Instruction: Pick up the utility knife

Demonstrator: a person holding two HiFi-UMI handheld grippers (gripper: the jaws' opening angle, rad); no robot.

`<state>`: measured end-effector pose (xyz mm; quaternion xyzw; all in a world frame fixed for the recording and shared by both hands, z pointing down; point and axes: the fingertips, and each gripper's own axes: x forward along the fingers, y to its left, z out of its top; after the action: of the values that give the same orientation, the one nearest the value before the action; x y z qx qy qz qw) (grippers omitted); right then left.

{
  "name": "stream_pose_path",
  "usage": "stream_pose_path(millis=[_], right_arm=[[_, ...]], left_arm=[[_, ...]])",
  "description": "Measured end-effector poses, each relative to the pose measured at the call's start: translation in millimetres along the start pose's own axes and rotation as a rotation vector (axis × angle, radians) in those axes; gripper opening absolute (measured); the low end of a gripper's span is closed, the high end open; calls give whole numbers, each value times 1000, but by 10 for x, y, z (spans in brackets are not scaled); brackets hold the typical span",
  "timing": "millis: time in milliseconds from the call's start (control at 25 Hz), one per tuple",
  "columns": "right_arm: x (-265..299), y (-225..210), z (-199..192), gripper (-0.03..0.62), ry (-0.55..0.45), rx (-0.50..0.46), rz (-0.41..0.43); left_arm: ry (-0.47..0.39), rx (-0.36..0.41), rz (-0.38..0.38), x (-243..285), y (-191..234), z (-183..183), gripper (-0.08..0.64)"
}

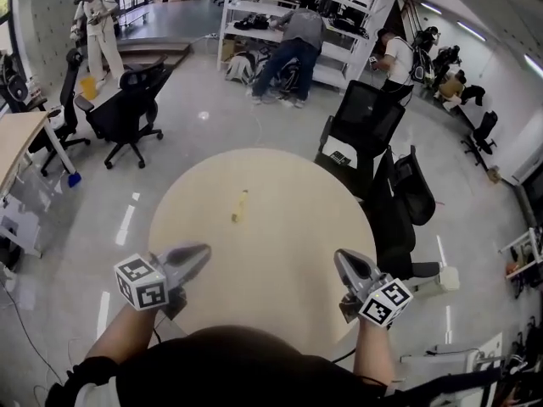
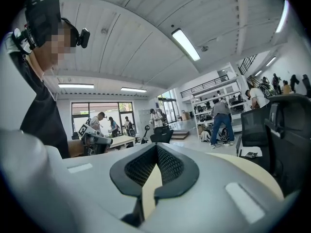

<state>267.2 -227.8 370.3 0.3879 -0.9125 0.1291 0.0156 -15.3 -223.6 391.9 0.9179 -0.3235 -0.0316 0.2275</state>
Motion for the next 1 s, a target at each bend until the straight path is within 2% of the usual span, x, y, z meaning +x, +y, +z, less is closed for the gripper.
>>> stream_pose_path(millis=[240,520,600,720,1000], right_arm=[[89,-236,-44,15,-9,21,-3],[239,-515,-119,15,4,34,-40],[305,-649,-149,15,13,38,-50],[445,-922,-197,15,24,46,-60],[1020,-1777,-444,15,48,52,-53]], left_arm=[[58,75,56,328,219,90,-2],[189,97,91,898,780,-34,2],[242,94,112,1079,984,-135,14],[329,74,160,1369,1333,-348,71],[522,-5,278,2096,2293,-1011,174]])
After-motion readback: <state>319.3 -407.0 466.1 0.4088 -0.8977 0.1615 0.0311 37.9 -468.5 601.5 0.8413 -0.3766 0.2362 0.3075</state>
